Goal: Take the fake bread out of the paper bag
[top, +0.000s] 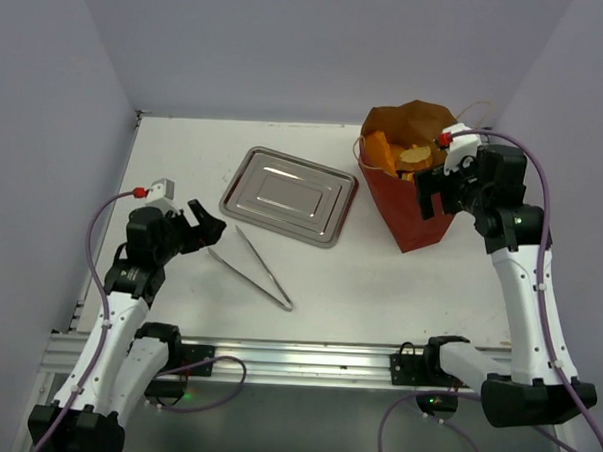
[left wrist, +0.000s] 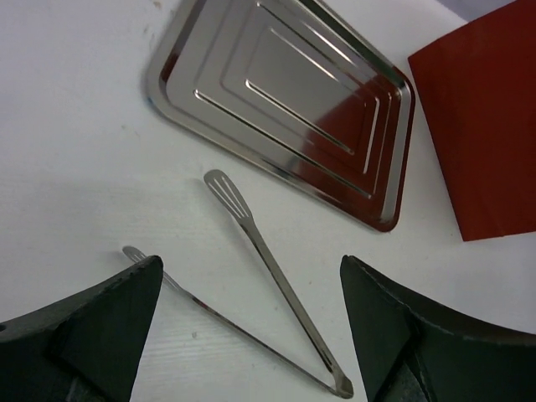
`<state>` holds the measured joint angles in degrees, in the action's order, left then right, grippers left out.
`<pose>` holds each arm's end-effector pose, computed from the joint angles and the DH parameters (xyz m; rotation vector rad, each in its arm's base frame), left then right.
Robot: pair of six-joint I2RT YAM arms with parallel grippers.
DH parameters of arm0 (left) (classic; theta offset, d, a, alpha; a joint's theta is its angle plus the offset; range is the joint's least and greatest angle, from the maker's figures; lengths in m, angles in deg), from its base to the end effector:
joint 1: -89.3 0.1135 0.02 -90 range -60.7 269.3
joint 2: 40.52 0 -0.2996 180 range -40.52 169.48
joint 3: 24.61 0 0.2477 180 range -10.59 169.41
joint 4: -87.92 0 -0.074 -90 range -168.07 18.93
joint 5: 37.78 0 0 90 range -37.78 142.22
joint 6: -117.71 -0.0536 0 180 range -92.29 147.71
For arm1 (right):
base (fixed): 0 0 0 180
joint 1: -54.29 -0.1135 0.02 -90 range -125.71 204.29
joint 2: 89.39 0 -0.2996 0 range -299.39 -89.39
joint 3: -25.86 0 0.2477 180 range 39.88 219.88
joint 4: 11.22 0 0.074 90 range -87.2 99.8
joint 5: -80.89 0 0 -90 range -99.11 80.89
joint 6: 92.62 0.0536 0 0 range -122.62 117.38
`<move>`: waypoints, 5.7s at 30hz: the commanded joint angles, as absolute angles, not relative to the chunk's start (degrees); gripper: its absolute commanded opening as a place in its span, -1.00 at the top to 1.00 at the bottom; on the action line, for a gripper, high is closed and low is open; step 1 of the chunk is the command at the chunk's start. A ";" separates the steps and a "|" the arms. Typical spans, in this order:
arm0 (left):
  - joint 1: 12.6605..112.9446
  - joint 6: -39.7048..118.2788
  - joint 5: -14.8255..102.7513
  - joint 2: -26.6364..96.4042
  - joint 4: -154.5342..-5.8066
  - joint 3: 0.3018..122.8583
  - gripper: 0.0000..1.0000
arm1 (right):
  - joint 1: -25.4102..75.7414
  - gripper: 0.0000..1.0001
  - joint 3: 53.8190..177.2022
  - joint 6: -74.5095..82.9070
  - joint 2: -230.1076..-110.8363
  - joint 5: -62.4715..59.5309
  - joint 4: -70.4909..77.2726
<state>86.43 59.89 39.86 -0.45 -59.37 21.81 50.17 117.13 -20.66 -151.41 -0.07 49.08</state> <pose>0.1494 -0.0190 0.2777 -0.3888 2.0359 -0.5999 0.2032 0.0231 0.4336 -0.4964 2.0460 0.0210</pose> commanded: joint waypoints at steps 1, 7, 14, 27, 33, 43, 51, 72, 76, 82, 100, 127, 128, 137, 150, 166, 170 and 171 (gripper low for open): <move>79.05 65.58 46.48 0.08 -52.67 25.71 -0.80 | 50.16 -0.98 117.75 -19.33 -154.78 2.91 49.56; 57.29 78.22 64.82 5.61 -48.28 28.42 -0.80 | 50.95 -0.98 113.18 -15.10 -151.71 10.39 44.46; 38.43 103.44 82.19 22.02 -31.52 37.39 -0.92 | 54.03 -0.98 108.70 -12.90 -146.00 14.35 41.29; 29.97 129.83 83.86 44.55 -18.73 48.12 -0.99 | 58.51 -0.98 106.67 -11.05 -144.15 19.19 40.24; 31.90 128.61 85.09 50.35 -21.20 50.32 -0.99 | 58.69 -0.98 106.67 -10.88 -144.23 19.72 40.24; 39.11 122.11 83.34 54.31 -29.28 48.22 -0.90 | 59.13 -0.98 107.11 -10.53 -144.41 20.33 40.32; 40.79 119.82 81.67 55.89 -31.84 44.52 -0.59 | 60.00 -0.98 107.29 -10.18 -144.15 20.51 40.41; 40.70 102.26 85.09 44.22 -34.73 39.51 0.86 | 61.24 -0.98 115.11 -11.76 -145.55 16.99 45.07; 40.70 87.17 82.56 34.82 -42.96 37.05 0.96 | 61.24 -0.98 117.65 -11.23 -146.95 17.96 46.65; 41.05 71.84 70.70 20.07 -59.31 31.17 0.84 | 61.24 -0.98 121.34 -9.91 -148.71 17.96 47.79; 46.58 65.94 47.83 18.54 -72.88 31.43 -0.01 | 61.59 -0.98 130.05 -3.85 -156.36 14.44 48.76; 48.70 66.65 41.06 10.72 -78.95 23.25 -0.06 | 67.30 -0.72 133.66 -7.97 -169.45 4.43 44.99; 48.70 66.56 41.06 10.11 -78.77 23.16 -0.05 | 67.21 -0.68 133.22 -8.41 -170.33 4.34 44.20; 48.70 66.11 41.06 8.26 -78.15 22.81 -0.07 | 67.21 -0.42 127.34 -12.19 -173.85 5.39 35.50; 48.70 66.47 39.75 7.64 -78.15 23.25 -0.08 | 67.21 0.16 123.38 -14.30 -176.67 6.00 27.86; 48.70 65.68 37.47 5.01 -73.93 25.80 -0.08 | 67.21 1.00 119.50 -12.64 -171.66 7.15 23.80; 48.70 66.12 35.09 4.83 -74.99 27.81 -0.08 | 67.13 1.00 121.52 -12.99 -169.99 5.48 23.63; 48.70 66.29 34.82 4.92 -74.90 28.34 -0.08 | 67.12 1.00 121.70 -13.16 -169.55 5.13 23.45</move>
